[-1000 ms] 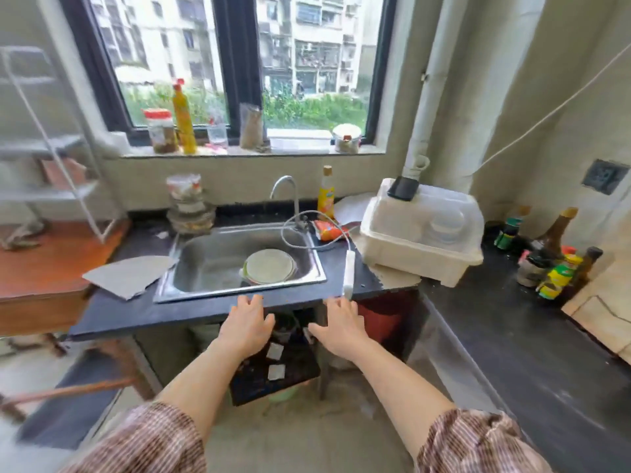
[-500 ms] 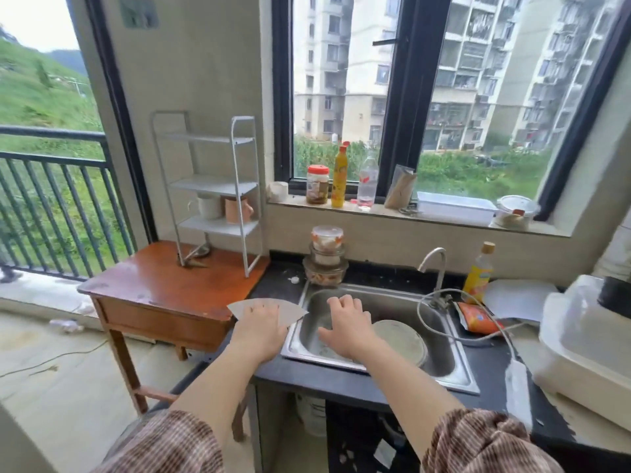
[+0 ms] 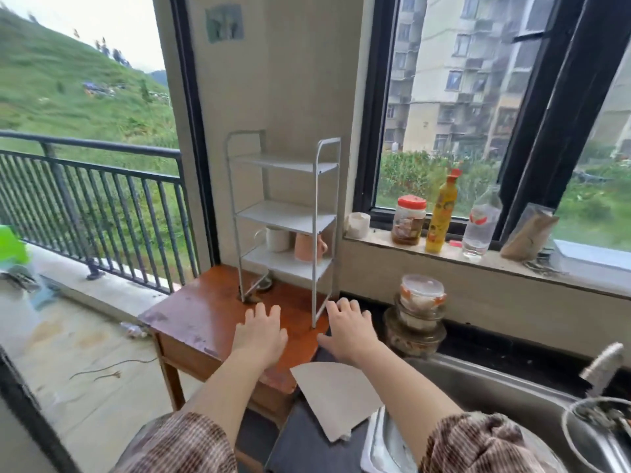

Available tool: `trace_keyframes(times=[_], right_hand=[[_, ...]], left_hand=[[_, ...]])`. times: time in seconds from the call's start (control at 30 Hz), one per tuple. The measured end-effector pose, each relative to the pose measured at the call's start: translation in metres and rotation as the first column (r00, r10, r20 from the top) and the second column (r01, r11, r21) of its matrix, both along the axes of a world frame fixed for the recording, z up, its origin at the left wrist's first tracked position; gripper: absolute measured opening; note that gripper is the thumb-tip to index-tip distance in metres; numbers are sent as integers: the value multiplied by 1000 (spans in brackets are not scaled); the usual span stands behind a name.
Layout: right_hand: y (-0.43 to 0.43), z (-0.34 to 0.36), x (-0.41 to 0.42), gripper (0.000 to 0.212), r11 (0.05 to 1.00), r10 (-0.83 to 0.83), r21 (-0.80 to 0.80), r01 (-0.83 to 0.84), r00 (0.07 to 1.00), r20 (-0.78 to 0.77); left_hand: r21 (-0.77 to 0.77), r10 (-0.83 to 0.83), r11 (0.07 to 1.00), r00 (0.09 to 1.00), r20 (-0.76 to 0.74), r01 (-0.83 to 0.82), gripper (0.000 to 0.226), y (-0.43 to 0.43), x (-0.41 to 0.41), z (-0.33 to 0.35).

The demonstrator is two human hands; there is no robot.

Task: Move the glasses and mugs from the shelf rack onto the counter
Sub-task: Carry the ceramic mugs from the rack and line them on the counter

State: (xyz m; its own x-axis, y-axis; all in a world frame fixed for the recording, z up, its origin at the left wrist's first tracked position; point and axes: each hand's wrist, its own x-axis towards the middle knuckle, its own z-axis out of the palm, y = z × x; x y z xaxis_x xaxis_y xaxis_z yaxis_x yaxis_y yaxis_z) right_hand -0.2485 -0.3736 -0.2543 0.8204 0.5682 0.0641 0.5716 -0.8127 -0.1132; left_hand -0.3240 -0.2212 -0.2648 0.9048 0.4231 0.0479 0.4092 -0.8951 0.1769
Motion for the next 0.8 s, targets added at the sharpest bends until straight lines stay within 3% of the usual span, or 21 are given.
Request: trace_keyframes(times=[0.3, 0.53, 0.8], right_hand=[[126, -18, 77, 60, 997, -28, 73, 31, 999, -42], [220, -47, 143, 70, 949, -188, 230, 215, 973, -132], [271, -70, 223, 82, 779, -434, 413, 473, 881, -189]], left_hand=[[-55, -8, 998, 1000, 30, 10, 54, 120, 86, -19], [-145, -144, 974, 971, 189, 173, 57, 217, 188, -33], [-248, -233, 921, 936, 264, 300, 71, 273, 273, -63]])
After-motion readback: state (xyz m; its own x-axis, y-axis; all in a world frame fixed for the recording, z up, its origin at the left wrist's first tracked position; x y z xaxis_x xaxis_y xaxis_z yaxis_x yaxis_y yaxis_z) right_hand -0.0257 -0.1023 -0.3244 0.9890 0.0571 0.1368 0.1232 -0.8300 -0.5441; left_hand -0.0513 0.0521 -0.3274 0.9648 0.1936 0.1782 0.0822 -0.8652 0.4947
